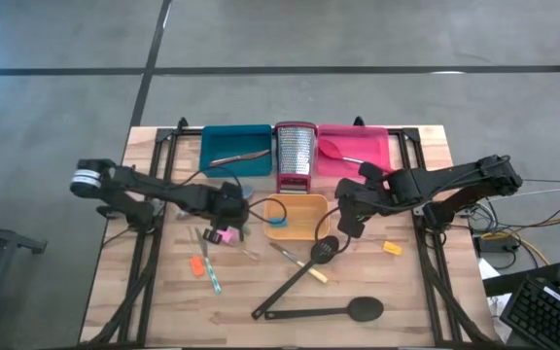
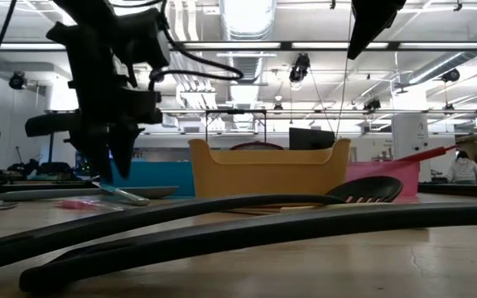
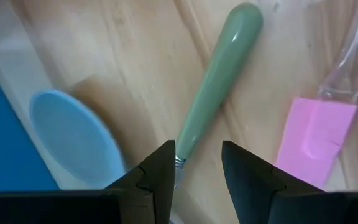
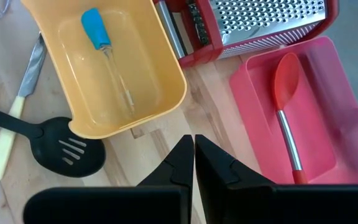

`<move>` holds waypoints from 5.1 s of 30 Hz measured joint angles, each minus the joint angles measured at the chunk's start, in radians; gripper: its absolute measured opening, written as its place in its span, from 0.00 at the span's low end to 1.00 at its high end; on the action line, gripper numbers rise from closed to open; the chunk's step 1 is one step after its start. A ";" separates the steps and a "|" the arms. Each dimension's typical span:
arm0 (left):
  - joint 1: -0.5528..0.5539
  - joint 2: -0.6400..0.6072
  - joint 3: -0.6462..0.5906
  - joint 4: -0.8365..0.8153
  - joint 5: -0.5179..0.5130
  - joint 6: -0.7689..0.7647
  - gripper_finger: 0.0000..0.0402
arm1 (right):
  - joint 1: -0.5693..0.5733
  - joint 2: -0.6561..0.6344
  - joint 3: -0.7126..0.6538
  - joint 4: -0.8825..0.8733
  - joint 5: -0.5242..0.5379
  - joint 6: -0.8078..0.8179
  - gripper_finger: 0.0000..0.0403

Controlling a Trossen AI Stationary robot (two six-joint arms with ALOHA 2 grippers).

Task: Pick & Place Kitchen Items
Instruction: Put the green table knife into the blue bin

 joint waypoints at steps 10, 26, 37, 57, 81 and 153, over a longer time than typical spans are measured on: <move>0.055 0.107 0.000 0.037 0.025 0.026 0.34 | 0.000 0.000 -0.001 0.001 0.000 0.000 0.02; 0.113 0.133 0.013 0.030 0.097 0.031 0.15 | 0.000 0.000 -0.005 0.002 0.003 -0.005 0.02; 0.069 0.101 0.145 -0.185 -0.015 -0.040 0.12 | 0.000 0.000 -0.005 0.002 0.004 -0.005 0.02; -0.007 -0.410 0.299 0.035 -0.217 0.039 0.12 | -0.002 0.000 -0.008 0.006 0.371 -0.051 0.02; -0.004 -0.708 0.137 0.231 -0.335 0.187 0.12 | -0.306 -0.049 0.057 0.273 0.232 -0.629 0.02; 0.116 -0.616 -0.701 1.998 0.464 -0.089 0.12 | 0.127 0.249 -0.110 1.392 0.353 -0.937 0.08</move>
